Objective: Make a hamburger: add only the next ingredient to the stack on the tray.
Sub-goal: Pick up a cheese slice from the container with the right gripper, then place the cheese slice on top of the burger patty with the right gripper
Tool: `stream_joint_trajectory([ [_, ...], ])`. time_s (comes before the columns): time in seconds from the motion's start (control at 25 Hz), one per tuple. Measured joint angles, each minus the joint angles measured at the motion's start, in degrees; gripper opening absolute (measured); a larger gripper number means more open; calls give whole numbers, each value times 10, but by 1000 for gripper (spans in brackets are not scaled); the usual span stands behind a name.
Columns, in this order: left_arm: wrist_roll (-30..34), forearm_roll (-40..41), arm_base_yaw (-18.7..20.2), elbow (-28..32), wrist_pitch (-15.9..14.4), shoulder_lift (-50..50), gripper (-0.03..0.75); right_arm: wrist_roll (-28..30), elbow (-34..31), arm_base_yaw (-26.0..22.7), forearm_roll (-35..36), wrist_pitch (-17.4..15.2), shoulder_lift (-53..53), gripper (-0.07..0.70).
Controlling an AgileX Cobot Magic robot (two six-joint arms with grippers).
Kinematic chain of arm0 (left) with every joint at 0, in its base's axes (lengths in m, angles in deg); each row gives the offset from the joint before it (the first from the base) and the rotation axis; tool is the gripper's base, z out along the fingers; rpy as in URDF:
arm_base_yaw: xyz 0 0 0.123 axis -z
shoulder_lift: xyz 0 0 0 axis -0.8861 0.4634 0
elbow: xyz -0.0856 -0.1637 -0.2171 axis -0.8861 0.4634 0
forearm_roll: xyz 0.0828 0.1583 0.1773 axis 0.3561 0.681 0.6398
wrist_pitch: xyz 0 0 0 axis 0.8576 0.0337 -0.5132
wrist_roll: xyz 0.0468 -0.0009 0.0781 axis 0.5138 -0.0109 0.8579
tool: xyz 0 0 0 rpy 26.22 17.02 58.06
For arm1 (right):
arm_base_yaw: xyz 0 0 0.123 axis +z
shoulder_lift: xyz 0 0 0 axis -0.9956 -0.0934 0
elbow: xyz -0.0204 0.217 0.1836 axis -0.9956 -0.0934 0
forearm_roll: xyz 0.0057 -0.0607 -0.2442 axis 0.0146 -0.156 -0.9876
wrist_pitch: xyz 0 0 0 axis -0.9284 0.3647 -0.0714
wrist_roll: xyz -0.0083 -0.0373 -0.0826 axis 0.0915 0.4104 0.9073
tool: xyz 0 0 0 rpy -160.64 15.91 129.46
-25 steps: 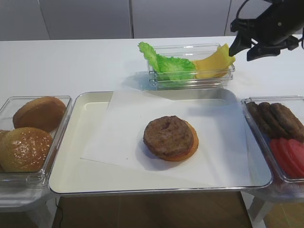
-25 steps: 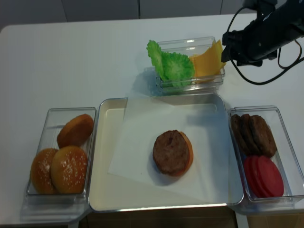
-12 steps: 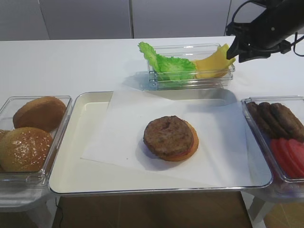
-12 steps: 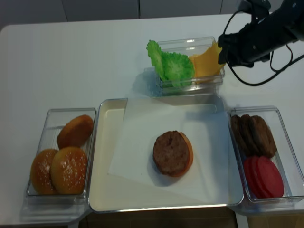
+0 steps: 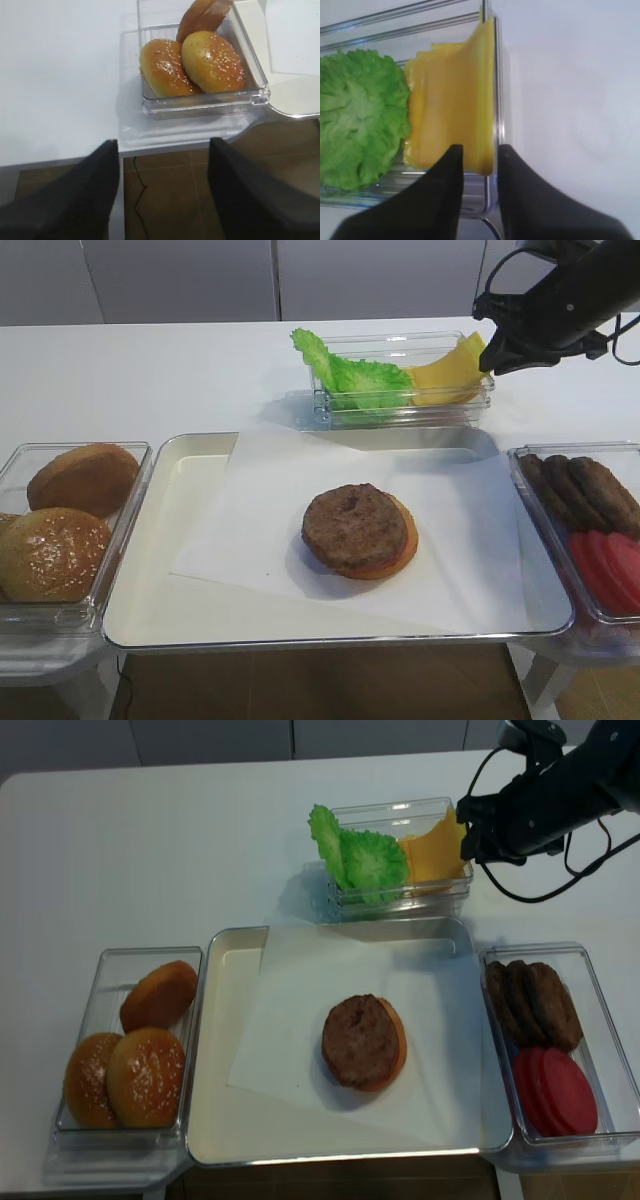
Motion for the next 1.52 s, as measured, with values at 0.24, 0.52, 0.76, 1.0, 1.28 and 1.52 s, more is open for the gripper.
stream_joint_trajectory([
  [0.24, 0, 0, 0, 0, 0, 0, 419, 9, 0, 0, 1, 2, 0, 41],
  [0.52, 0, 0, 0, 0, 0, 0, 419, 15, 0, 0, 1, 4, 0, 36],
  [0.76, 0, 0, 0, 0, 0, 0, 419, 29, 0, 0, 1, 4, 25, 36],
  [1.0, 0, 0, 0, 0, 0, 0, 419, 36, 1, 0, 1, -9, 45, 36],
  [1.28, 0, 0, 0, 0, 0, 0, 419, 45, 1, 0, 0, -39, 98, 34],
  [1.52, 0, 0, 0, 0, 0, 0, 419, 49, 0, 0, 0, -87, 158, 34],
])
